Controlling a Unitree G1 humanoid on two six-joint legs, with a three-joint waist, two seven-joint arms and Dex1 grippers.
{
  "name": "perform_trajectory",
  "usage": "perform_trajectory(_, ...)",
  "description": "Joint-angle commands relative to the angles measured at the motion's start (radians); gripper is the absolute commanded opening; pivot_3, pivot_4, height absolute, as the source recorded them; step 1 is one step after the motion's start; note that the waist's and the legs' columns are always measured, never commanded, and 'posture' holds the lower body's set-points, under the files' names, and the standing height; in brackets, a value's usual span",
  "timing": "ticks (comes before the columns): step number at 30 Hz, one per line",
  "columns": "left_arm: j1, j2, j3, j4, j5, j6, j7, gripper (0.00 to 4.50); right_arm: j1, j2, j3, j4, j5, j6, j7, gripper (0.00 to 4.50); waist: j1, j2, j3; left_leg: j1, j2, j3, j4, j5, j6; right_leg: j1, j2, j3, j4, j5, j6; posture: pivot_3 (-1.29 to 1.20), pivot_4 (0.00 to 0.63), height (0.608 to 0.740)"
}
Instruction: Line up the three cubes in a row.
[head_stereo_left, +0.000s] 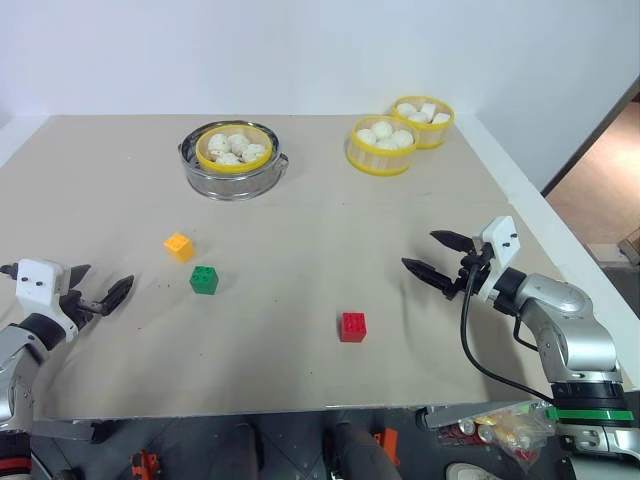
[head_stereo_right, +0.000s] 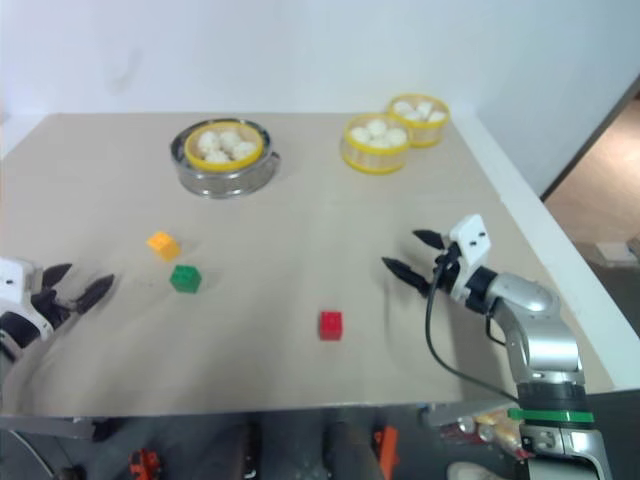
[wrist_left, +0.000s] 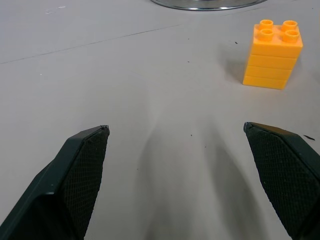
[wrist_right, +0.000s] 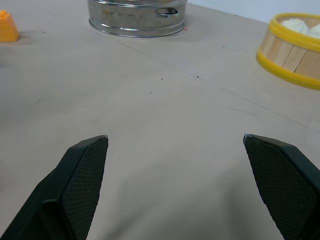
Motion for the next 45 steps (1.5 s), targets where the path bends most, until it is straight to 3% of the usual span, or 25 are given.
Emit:
perform_trajectory(1,0.003,0.005,0.034,-0.018,-0.017,-0.019,0.006,4.47,-0.021,-0.012,-0.006,-0.009,0.002,-0.005,0.003,4.50,0.000,0.000,0.000,0.000,0.000,0.000,0.000,0.000,0.000,0.000,0.000,0.000,0.000,0.000,0.000,0.00,0.150,0.740)
perform_trajectory(14,-0.007,0.013,0.048,-0.009,-0.051,-0.025,-0.027,4.47,-0.027,-0.005,0.007,0.084,-0.017,-0.046,0.031,4.50,0.000,0.000,0.000,0.000,0.000,0.000,0.000,0.000,0.000,0.000,0.000,0.000,0.000,0.000,0.000,0.00,0.150,0.740)
perform_trajectory(17,-0.020,0.034,0.077,-0.054,-0.114,0.032,-0.044,4.47,-0.030,-0.007,0.004,0.092,-0.021,-0.057,0.033,4.50,0.000,0.000,0.000,0.000,0.000,0.000,0.000,0.000,0.000,0.000,0.000,0.000,0.000,0.000,0.000,0.00,0.150,0.740)
perform_trajectory(20,-0.105,0.096,0.085,-0.210,-0.253,0.174,-0.071,4.47,-0.039,-0.014,-0.011,0.074,0.001,-0.034,0.038,4.50,0.001,-0.002,0.001,0.000,0.000,0.000,0.000,0.000,0.000,0.000,0.001,-0.001,0.000,0.000,0.000,0.00,0.150,0.740)
perform_trajectory(27,-0.148,0.157,-0.154,-0.530,-0.349,0.343,-0.231,4.47,-0.076,-0.032,-0.006,0.022,0.016,0.010,0.045,4.50,-0.001,0.003,-0.001,0.001,-0.002,0.004,0.000,0.000,0.000,0.003,-0.002,0.002,-0.002,0.000,0.004,0.00,0.150,0.740)
perform_trajectory(30,-0.154,0.174,-0.327,-0.628,-0.333,0.365,-0.358,4.47,-0.092,-0.033,0.008,-0.001,0.019,0.028,0.055,4.50,-0.004,0.002,-0.001,0.000,-0.001,0.006,0.000,-0.001,0.000,0.001,0.000,0.005,-0.002,0.001,0.006,0.00,0.150,0.740)
perform_trajectory(36,-0.197,0.127,-0.511,-0.572,-0.281,0.339,-0.499,4.47,-0.103,-0.062,0.072,-0.154,0.086,0.134,0.154,4.50,-0.007,0.003,-0.001,0.000,0.000,0.001,-0.001,-0.001,0.000,0.000,0.005,0.004,-0.001,0.001,0.005,0.00,0.150,0.740)
perform_trajectory(45,-0.249,0.004,-0.569,-0.402,-0.115,0.055,-0.590,4.47,-0.067,-0.134,0.183,-0.367,0.165,0.252,0.287,4.50,-0.003,0.003,-0.001,0.000,0.000,-0.002,0.002,-0.001,0.000,0.001,0.005,0.004,-0.001,-0.001,0.001,0.00,0.150,0.740)
